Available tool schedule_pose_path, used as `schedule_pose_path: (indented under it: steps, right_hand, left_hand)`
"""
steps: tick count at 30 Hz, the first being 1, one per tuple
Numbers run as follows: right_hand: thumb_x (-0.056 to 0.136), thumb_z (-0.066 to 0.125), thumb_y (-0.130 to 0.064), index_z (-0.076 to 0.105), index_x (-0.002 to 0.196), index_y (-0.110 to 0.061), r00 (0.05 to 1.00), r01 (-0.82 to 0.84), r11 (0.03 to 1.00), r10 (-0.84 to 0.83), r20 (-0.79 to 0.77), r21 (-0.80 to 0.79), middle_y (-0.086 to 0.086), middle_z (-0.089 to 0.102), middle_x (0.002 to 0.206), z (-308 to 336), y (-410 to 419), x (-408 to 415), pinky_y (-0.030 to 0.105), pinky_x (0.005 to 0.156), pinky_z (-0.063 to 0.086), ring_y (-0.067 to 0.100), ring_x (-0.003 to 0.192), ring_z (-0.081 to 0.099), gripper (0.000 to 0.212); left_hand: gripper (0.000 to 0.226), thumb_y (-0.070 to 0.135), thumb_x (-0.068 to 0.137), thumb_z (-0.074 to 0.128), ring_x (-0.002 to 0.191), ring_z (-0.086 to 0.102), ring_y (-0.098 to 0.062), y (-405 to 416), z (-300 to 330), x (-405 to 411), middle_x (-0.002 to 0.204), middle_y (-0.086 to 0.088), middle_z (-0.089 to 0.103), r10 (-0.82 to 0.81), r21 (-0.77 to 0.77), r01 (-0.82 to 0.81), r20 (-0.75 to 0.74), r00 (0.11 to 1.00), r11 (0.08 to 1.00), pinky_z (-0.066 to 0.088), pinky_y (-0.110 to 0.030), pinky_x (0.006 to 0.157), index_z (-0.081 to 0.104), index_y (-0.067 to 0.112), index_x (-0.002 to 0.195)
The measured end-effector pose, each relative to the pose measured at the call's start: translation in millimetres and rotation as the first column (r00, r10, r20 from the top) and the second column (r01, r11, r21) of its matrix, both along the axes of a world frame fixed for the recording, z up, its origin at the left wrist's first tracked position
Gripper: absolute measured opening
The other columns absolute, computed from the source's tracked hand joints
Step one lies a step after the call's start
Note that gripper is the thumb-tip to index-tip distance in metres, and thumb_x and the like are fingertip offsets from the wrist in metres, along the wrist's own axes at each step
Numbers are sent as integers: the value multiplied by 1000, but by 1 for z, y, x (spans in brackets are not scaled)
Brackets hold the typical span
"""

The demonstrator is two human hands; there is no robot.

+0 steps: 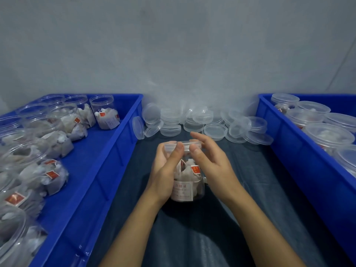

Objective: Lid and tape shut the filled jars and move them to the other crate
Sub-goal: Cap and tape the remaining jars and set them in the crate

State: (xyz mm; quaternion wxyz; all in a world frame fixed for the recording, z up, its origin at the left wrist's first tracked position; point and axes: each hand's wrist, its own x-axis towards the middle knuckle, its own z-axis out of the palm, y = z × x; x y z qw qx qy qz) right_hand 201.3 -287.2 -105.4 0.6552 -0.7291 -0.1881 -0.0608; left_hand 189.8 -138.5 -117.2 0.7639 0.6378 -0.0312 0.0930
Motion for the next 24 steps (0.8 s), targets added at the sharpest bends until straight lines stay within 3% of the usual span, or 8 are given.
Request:
schedule_pose_path:
  steps: [3, 7, 11, 16, 19, 22, 24]
  right_hand:
    - [89, 62, -61, 62, 130, -45, 998, 53, 998, -52, 35, -17, -12, 77, 107, -2, 1, 2, 47, 94, 58, 10, 102, 74, 44]
    - [91, 65, -51, 67, 128, -36, 998, 29, 998, -32, 51, 49, -7, 77, 104, -2, -1, 3, 27, 80, 57, 10, 97, 74, 40]
    - [99, 62, -37, 68, 133, -32, 1000, -13, 996, 12, 19, 84, 3, 77, 109, -2, -3, 6, 41, 90, 60, 18, 103, 75, 35]
    - [102, 55, -31, 66, 136, -30, 999, -44, 993, 47, -22, 113, 3, 77, 118, -2, -5, 5, 40, 95, 59, 22, 111, 74, 36]
    - [103, 52, -35, 68, 133, -29, 999, -28, 994, 32, -36, 107, 6, 77, 114, 0, -5, 4, 37, 94, 59, 22, 109, 74, 35]
    - [96, 59, -51, 70, 124, -34, 1000, 22, 997, -21, -15, 72, 1, 76, 109, 3, -2, 0, 28, 82, 58, 15, 101, 75, 34]
    - [89, 65, -55, 70, 120, -38, 998, 58, 998, -59, 18, 30, -2, 73, 111, 2, 1, -1, 21, 73, 56, 10, 97, 73, 36]
  left_hand:
    - [69, 63, 86, 71, 112, 73, -38, 0, 0, 1, 120, -15, 75, -8, -11, 8, -7, 1000, 1000, 60, -53, 95, 56, 10, 127]
    - [70, 63, 85, 71, 111, 75, -32, 0, 0, 2, 119, -14, 75, -19, -9, 18, -10, 1000, 1000, 62, -45, 92, 57, 10, 127]
    - [59, 57, 91, 66, 111, 74, -34, 0, 1, 2, 118, -20, 74, -12, -36, 11, -29, 999, 999, 59, -49, 96, 58, 7, 123]
    - [61, 55, 94, 62, 102, 69, -37, 1, 4, 2, 119, -32, 69, -33, -83, 28, -54, 998, 996, 54, -57, 96, 58, 1, 122]
    - [59, 57, 94, 63, 104, 72, -37, 1, 3, 2, 114, -23, 73, -42, -72, 38, -60, 997, 997, 55, -54, 94, 58, 4, 120]
    - [68, 67, 90, 66, 107, 75, -33, -1, 1, 1, 114, -16, 76, -40, -25, 39, -49, 998, 999, 59, -49, 91, 59, 7, 121]
    - [72, 70, 86, 68, 111, 75, -35, -1, 0, 1, 117, -17, 76, -46, -18, 45, -48, 998, 999, 59, -55, 96, 59, 8, 122]
